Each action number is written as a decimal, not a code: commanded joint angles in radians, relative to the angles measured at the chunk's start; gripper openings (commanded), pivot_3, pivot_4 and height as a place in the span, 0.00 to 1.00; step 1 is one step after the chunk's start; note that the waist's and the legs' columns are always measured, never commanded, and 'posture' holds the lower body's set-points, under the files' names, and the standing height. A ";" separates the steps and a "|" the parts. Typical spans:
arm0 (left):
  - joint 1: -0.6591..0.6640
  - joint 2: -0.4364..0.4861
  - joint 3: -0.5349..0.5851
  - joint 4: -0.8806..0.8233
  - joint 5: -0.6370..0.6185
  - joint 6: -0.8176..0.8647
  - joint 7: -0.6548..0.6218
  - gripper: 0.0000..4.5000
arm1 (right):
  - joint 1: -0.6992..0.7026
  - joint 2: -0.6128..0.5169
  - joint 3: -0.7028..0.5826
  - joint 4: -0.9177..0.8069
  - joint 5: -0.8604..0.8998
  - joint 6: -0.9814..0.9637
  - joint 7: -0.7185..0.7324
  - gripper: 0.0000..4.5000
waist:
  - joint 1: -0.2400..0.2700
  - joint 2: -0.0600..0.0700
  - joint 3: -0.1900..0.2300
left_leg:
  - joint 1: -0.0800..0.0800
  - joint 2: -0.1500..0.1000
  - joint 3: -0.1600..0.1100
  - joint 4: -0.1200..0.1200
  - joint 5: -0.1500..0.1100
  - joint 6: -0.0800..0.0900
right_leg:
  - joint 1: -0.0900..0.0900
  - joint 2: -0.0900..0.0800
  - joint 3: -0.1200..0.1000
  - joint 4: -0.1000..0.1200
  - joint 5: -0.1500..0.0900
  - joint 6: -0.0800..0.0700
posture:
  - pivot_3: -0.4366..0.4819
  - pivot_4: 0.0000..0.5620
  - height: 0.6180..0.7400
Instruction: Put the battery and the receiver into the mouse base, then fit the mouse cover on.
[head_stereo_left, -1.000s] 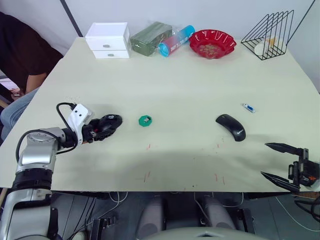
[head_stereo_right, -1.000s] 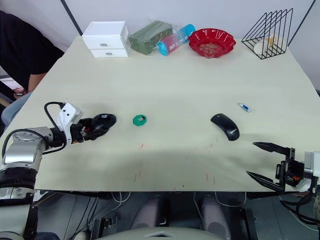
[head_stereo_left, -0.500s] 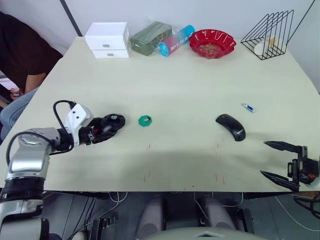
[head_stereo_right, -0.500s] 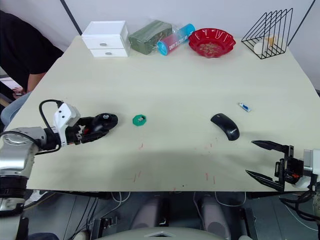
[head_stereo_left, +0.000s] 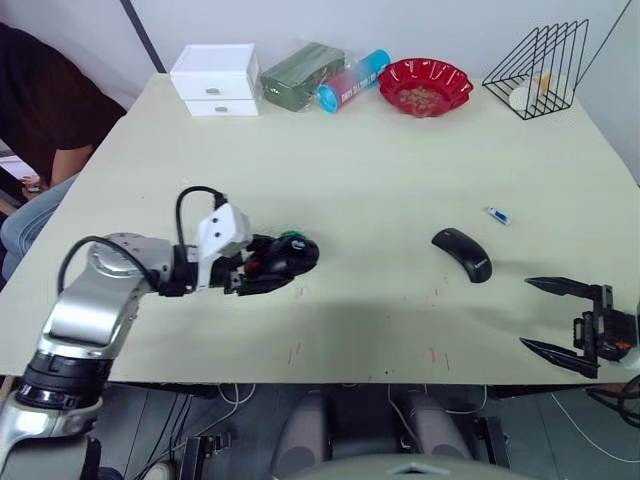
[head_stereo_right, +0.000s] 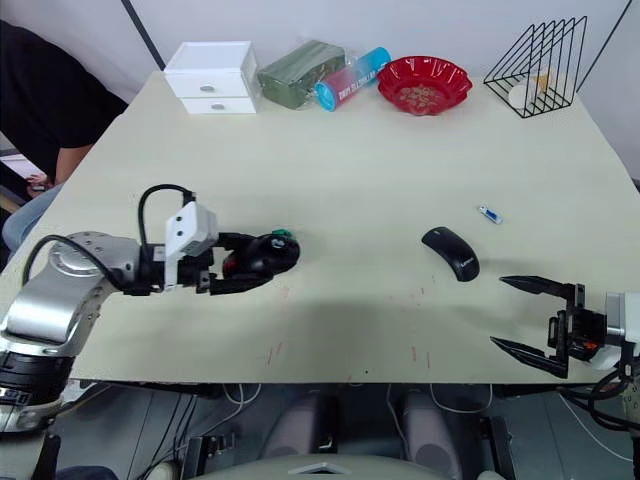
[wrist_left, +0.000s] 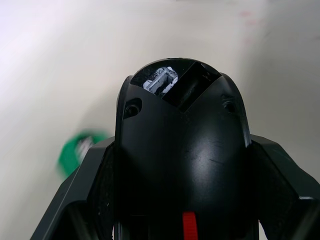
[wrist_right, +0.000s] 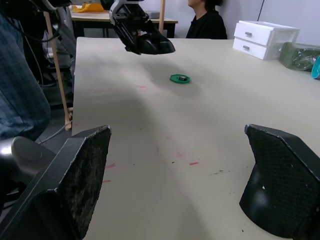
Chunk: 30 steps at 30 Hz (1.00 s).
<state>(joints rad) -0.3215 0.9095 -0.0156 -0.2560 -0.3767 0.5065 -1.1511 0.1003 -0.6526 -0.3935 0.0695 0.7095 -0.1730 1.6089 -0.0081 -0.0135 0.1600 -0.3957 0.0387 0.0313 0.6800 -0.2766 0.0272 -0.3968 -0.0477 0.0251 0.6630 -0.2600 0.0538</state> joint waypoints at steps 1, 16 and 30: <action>-0.040 -0.015 -0.058 -0.064 0.024 -0.007 0.008 0.66 | -0.011 -0.021 -0.011 -0.006 0.005 0.000 0.004 1.00 | -0.002 0.000 0.000 | 0.000 0.000 0.000 0.000 0.000 0.000 | 0.000 0.000 0.000 0.000 0.000 0.000 | 0.48 0.27 1.00; -0.138 -0.129 -0.379 -0.062 0.173 0.034 0.017 0.66 | 0.000 -0.020 -0.008 -0.056 0.008 0.010 -0.017 1.00 | 0.001 0.000 0.000 | 0.000 0.000 0.000 0.001 0.000 0.000 | 0.000 0.001 0.001 0.000 0.000 0.000 | 0.48 0.27 1.00; -0.143 -0.205 -0.470 0.067 0.307 -0.067 0.008 0.66 | 0.003 -0.046 0.011 -0.064 0.004 0.007 0.005 1.00 | 0.008 0.001 0.000 | -0.001 0.000 -0.001 0.002 0.000 0.000 | 0.000 0.001 0.001 0.000 0.000 0.000 | 0.48 0.27 1.00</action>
<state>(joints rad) -0.4674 0.7070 -0.4685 -0.2000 -0.0905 0.4424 -1.1402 0.1029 -0.6873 -0.3743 0.0185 0.7073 -0.1572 1.6089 0.0002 -0.0127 0.1596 -0.3965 0.0384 0.0308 0.6823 -0.2766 0.0273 -0.3964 -0.0466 0.0260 0.6628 -0.2601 0.0539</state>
